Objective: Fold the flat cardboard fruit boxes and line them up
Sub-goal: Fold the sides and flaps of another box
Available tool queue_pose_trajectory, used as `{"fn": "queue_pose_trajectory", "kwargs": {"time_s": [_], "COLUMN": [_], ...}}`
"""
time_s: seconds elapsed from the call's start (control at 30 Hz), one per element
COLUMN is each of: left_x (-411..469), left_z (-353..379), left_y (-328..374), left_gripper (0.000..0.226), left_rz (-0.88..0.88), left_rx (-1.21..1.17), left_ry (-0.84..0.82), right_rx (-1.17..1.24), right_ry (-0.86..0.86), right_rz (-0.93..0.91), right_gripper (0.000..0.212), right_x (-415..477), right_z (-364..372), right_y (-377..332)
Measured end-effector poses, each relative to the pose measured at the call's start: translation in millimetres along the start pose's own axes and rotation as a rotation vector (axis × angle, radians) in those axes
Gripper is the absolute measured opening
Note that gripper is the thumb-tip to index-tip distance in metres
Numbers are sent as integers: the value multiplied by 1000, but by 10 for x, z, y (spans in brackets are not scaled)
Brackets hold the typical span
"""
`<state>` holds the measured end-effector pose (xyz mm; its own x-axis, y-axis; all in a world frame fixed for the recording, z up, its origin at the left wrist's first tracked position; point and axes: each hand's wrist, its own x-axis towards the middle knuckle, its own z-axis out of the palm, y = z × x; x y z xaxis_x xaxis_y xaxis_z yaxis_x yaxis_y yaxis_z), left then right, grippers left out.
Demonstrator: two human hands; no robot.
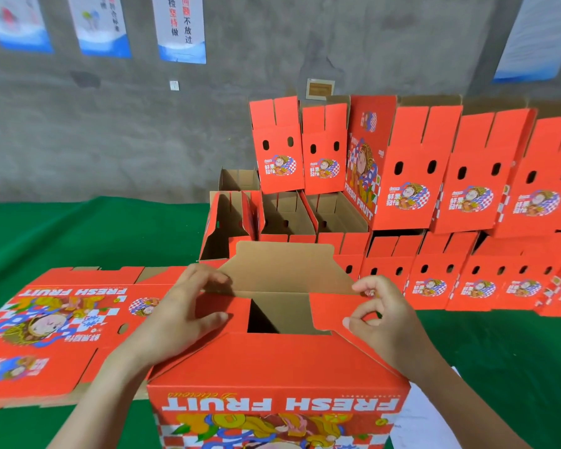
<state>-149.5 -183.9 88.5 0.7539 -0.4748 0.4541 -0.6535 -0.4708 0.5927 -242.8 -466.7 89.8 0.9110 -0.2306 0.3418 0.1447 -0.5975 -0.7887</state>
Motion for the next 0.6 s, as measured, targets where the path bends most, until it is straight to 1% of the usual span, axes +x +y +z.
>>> {"fn": "queue_pose_trajectory", "kwargs": {"time_s": [0.07,0.1,0.2,0.27,0.4,0.43,0.47,0.5,0.53,0.6], "left_x": [-13,-15,-10,-7,2,9,18,29,42,78], "left_z": [1,4,13,16,-3,-8,-9,-10,-11,-22], "left_y": [2,-2,-26,-41,-10,12,34,54,54,23], "left_gripper": [39,37,31,32,35,30,20,17,31,61], "left_rz": [-10,-18,-48,-89,-136,-125,-122,-136,-159,-203], "left_rx": [-10,-6,33,54,-11,-31,-28,-7,32,128], "left_ry": [36,54,88,99,100,98,72,15,-63,-205], "right_rx": [2,44,278,354,266,233,189,136,59,-186], "right_ry": [-8,-16,-36,-34,-29,-37,-48,-58,-68,-100], "right_rz": [-2,14,135,159,99,84,64,40,4,-123], "right_gripper": [47,47,37,26,19,17,15,15,19,30], "right_x": [1,4,29,40,39,33,27,19,18,55], "right_z": [-14,-25,-45,-40,-17,-17,-20,-20,-24,-32], "right_y": [10,11,14,1,11,12,8,1,1,9]}}
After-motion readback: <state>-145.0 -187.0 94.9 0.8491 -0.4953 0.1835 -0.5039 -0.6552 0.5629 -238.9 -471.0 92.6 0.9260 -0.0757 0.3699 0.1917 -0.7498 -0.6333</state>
